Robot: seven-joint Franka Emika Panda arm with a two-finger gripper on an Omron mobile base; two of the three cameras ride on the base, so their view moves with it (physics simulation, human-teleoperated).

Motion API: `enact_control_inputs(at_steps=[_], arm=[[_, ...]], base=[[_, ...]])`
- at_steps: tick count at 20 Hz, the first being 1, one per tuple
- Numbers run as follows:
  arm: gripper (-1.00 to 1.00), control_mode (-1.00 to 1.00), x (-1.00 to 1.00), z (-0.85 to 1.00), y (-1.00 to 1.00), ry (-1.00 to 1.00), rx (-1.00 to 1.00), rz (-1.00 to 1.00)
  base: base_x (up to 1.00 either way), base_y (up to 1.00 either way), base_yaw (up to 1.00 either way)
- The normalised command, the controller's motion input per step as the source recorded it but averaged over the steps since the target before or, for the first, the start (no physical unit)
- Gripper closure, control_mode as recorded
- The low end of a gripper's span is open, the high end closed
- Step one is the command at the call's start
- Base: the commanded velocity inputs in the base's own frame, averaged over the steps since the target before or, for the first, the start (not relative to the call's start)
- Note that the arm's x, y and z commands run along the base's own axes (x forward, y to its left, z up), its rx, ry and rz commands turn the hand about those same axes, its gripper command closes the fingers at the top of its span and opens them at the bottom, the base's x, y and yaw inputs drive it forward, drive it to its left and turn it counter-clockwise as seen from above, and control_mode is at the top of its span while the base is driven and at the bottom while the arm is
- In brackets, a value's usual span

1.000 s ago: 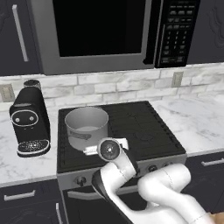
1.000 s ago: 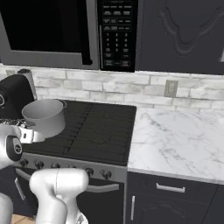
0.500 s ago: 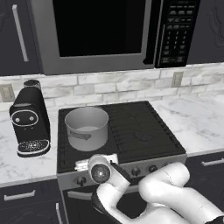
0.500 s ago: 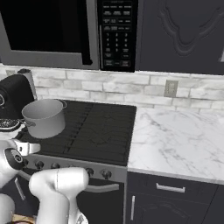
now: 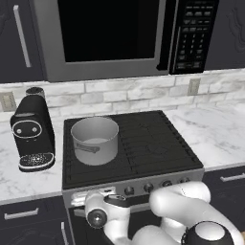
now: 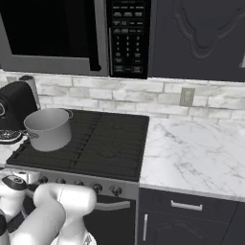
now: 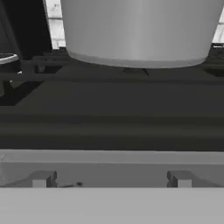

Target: Turn on the front left burner of the stove.

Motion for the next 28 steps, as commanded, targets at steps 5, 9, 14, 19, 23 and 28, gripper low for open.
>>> enact_control_inputs(at_steps=[5,9,14,19,23,28], arm=[[-1.00,-1.00,0.00,-0.36,0.46,-0.07,0.00,-0.07],[-1.00,-1.00,0.00,-0.06,0.11,0.00,-0.05,0.00],[-1.00,-1.00,0.00,-0.23,0.26,0.00,-0.01,0.00],[-1.00,-1.00,0.04,-0.41,0.12,-0.01,-0.03,0.00],[-1.00,-1.00,0.04,-0.34,0.01,-0.02,-0.03,0.00],[-1.00,-1.00,0.00,-0.36,0.03,-0.05,-0.03,0.00]], base=[[0.00,0.00,0.00],[0.00,0.00,0.00],[0.00,0.00,0.00],[0.00,0.00,0.00],[0.00,0.00,0.00],[0.00,0.00,0.00]])
